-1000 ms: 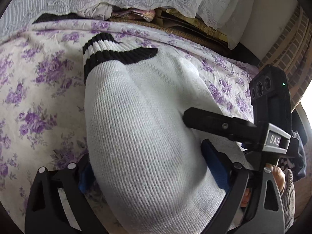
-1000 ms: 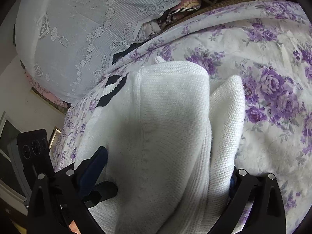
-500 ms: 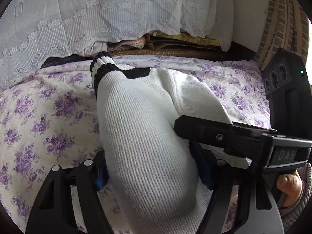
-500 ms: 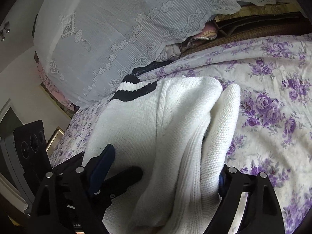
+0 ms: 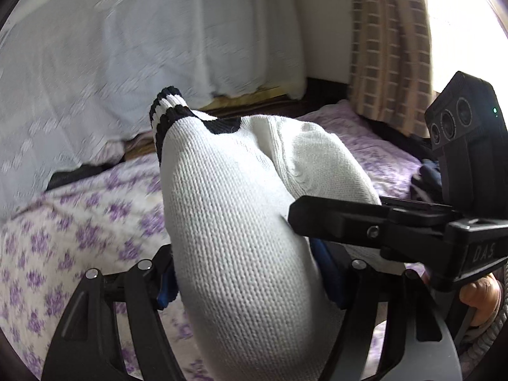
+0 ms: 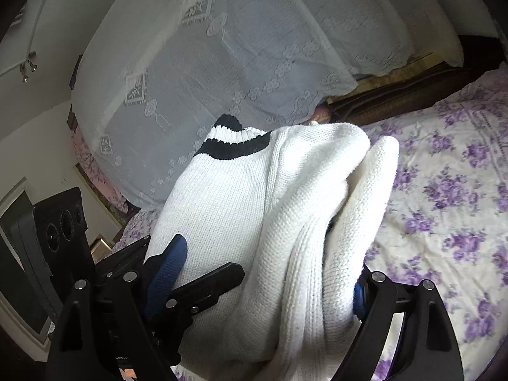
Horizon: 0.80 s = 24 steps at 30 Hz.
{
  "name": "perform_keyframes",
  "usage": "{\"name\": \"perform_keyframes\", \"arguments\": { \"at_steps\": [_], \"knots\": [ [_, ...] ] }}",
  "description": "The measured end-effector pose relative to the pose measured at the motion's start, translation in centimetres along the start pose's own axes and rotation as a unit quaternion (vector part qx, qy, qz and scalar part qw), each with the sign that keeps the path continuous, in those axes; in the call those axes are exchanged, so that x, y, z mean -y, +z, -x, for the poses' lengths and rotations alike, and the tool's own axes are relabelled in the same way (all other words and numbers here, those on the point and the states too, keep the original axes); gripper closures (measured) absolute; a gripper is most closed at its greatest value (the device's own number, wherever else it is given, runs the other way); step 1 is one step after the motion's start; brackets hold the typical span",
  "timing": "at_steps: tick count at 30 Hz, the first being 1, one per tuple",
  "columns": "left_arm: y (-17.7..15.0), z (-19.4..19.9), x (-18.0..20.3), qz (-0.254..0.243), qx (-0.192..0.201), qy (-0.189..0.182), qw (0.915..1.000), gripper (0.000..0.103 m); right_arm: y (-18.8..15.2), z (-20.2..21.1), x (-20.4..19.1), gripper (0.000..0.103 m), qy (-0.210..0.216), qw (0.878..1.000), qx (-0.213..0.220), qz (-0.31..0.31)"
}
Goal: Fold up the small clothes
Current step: 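Carry the sweater with both grippers onto the stack of folded clothes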
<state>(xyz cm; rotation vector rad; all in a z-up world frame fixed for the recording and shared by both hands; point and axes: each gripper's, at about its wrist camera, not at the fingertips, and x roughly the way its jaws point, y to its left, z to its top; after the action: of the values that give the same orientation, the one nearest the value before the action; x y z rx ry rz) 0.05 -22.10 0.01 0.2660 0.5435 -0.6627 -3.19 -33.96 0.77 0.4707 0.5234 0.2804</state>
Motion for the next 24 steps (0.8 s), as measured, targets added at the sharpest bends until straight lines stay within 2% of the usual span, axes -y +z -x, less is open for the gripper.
{"name": "perform_keyframes", "arguments": {
  "at_steps": [4,8,14,18,19,21,23,24],
  "knots": [
    [2.4,0.7,5.9,-0.042,0.012,-0.036,0.9984,0.034,0.3,7.1,1.6,0.016,-0.034,0.999,0.035,-0.012],
    [4.8,0.8,12.8,-0.083,0.025,-0.077,0.9932,0.034,0.5,14.7,3.7,0.016,-0.077,0.994,0.071,-0.026],
    [7.9,0.4,22.9,-0.123,0.035,-0.146,0.9810,0.034,0.5,25.4,7.2,0.016,-0.149,0.979,0.128,-0.045],
    [8.9,-1.4,28.7,-0.135,0.019,-0.177,0.9747,0.032,-0.4,30.4,11.0,0.015,-0.178,0.969,0.157,-0.074],
    [8.9,-2.4,30.0,-0.141,0.012,-0.176,0.9742,0.030,-0.8,31.2,12.2,0.015,-0.182,0.966,0.163,-0.086],
    [8.4,-4.7,32.0,-0.151,-0.005,-0.151,0.9768,0.016,-1.9,32.3,15.5,0.015,-0.206,0.957,0.165,-0.120],
    [7.0,-7.9,32.9,-0.161,-0.026,-0.095,0.9821,0.014,-3.8,32.6,19.6,0.015,-0.240,0.944,0.157,-0.163],
    [6.1,-9.4,32.7,-0.161,-0.034,-0.079,0.9831,0.014,-5.1,32.4,21.9,0.011,-0.251,0.937,0.146,-0.192]
  ]
}}
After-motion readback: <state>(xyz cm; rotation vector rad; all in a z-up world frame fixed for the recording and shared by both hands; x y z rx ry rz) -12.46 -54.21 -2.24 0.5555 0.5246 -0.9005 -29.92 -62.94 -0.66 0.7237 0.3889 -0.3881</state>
